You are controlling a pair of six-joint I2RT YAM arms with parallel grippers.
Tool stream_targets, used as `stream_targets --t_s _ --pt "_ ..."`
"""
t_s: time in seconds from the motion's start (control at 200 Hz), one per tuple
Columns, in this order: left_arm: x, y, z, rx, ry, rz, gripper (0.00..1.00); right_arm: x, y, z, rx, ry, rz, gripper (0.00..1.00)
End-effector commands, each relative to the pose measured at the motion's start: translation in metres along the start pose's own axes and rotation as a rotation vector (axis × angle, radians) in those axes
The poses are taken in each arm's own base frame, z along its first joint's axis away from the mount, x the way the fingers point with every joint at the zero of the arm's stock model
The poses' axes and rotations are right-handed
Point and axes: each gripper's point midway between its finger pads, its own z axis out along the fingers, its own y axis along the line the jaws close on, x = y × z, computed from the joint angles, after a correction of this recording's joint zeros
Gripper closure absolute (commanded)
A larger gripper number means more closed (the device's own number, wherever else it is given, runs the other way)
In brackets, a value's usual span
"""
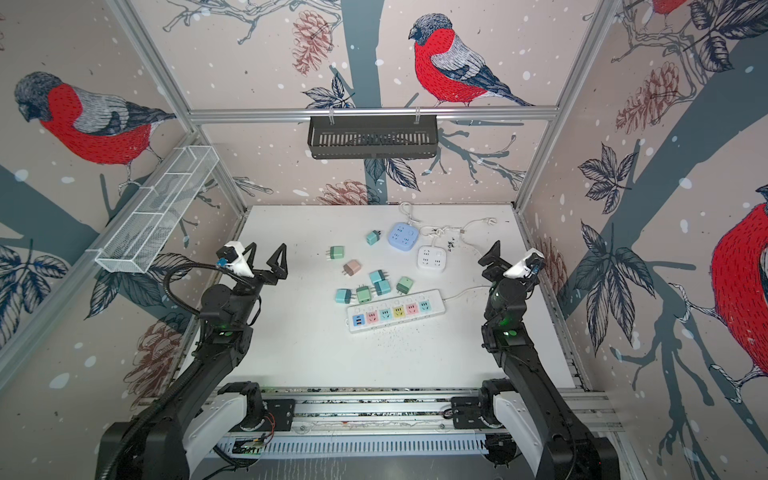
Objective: Insert the plug
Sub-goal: 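Reach the right gripper to the light green plug adapter near the power strip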
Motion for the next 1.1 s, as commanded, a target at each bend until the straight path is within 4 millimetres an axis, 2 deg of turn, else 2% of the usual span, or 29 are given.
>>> stream_targets --t_s 0.0,0.055,0.115,0.155,0.245,0.315,0.38,0.495,0.665,0.841,0.866,1.001,1.096 --pt "0.009 -0.008 0.0 0.037 0.081 -0.196 0.02 0.009 0.01 -0.023 -0.208 0.001 0.201 0.0" --pt "0.017 0.013 -0.007 -0.084 0.065 -0.274 0.02 0.005 0.004 -0.032 -0.231 -0.044 0.243 0.0" --pt "0.022 0.029 -0.016 -0.168 0.028 -0.338 0.02 0.003 -0.005 -0.032 -0.184 -0.059 0.268 0.01" --pt "0.022 0.024 -0.018 -0.135 0.019 -0.345 0.02 0.0 -0.005 -0.028 -0.158 -0.039 0.247 0.01" --pt "0.011 0.0 -0.02 0.006 -0.016 -0.324 0.03 -0.002 -0.003 -0.013 -0.074 0.065 0.225 0.0" --pt "0.008 0.004 -0.024 -0.018 -0.04 -0.377 0.02 0.009 0.0 -0.001 -0.023 0.193 0.197 0.01" --pt "0.008 0.004 -0.026 -0.034 -0.022 -0.361 0.02 0.024 0.011 0.006 -0.018 0.301 0.173 0.0" --pt "0.014 0.005 -0.034 -0.059 0.017 -0.335 0.02 0.056 0.043 0.009 -0.032 0.457 0.068 0.08" --pt "0.029 0.008 -0.049 -0.097 0.052 -0.333 0.03 0.11 0.099 -0.011 -0.126 0.609 -0.052 0.1" --pt "0.06 0.033 -0.065 -0.232 0.081 -0.341 0.03 0.16 0.153 -0.034 -0.24 0.727 -0.135 0.13" --pt "0.067 0.036 -0.067 -0.246 0.094 -0.343 0.03 0.173 0.155 -0.035 -0.237 0.756 -0.157 0.14" --pt "0.102 0.049 -0.081 -0.301 0.13 -0.349 0.03 0.213 0.171 -0.04 -0.237 0.883 -0.211 0.22" --pt "0.113 0.063 -0.089 -0.371 0.13 -0.305 0.03 0.236 0.172 -0.038 -0.212 0.93 -0.252 0.24"
